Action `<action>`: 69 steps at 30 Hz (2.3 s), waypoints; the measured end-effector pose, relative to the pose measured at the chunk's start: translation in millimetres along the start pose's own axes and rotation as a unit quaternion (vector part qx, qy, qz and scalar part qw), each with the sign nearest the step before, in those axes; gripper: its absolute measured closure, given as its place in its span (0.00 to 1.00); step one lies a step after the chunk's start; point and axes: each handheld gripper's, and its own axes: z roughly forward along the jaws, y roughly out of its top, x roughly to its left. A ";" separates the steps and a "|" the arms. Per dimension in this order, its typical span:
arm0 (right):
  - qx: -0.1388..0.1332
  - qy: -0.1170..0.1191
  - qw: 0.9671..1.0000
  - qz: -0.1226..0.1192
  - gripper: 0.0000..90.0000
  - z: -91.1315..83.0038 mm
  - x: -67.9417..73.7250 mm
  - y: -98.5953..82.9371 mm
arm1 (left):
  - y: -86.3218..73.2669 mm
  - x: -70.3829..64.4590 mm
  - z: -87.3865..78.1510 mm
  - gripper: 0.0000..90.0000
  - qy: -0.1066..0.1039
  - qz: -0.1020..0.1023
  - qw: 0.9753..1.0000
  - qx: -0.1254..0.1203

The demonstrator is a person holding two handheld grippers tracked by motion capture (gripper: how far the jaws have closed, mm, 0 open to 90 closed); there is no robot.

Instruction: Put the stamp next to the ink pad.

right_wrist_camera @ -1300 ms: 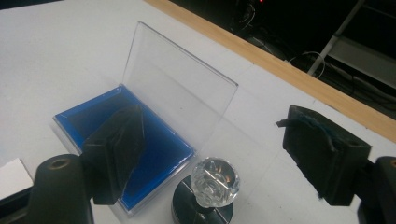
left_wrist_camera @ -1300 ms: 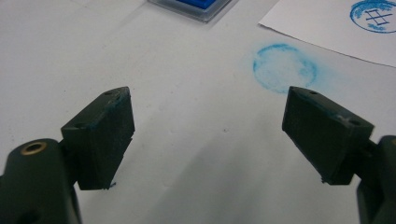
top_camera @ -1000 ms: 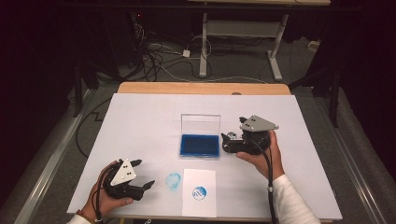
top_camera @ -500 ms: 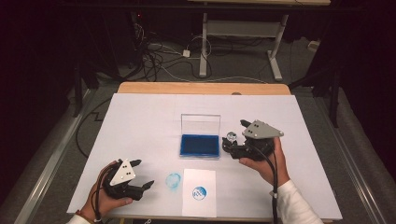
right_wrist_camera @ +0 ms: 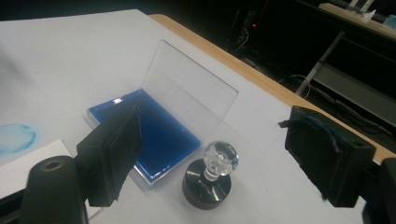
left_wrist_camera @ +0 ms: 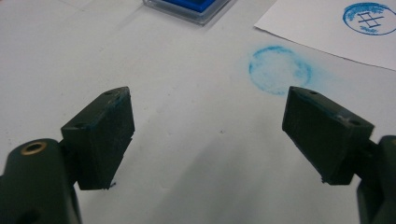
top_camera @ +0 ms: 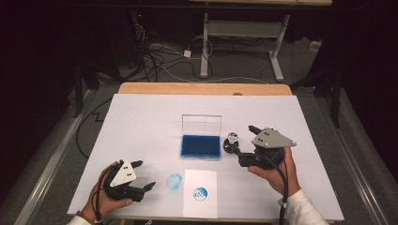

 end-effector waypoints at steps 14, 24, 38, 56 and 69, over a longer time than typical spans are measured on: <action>-0.002 -0.005 1.000 -0.006 0.21 -22.4 0.9 -24.7 | 0.3 -1.7 2.2 0.18 0.003 0.007 1.000 0.008; 0.016 0.002 1.000 -0.010 0.21 -28.4 0.3 -42.7 | 0.2 -2.0 4.2 0.18 0.002 0.011 1.000 0.015; 0.007 -0.010 1.000 -0.012 0.21 -38.3 0.3 -59.5 | 0.1 -2.0 4.5 0.18 0.003 0.011 1.000 0.018; 0.033 -0.024 0.999 -0.009 0.21 -52.6 -1.1 -87.5 | 3.5 -0.1 3.7 0.18 0.005 0.008 1.000 0.009; 0.057 -0.023 0.998 0.004 0.21 -55.9 1.6 -113.3 | 1.3 5.6 -6.1 0.18 0.025 -0.003 1.000 -0.002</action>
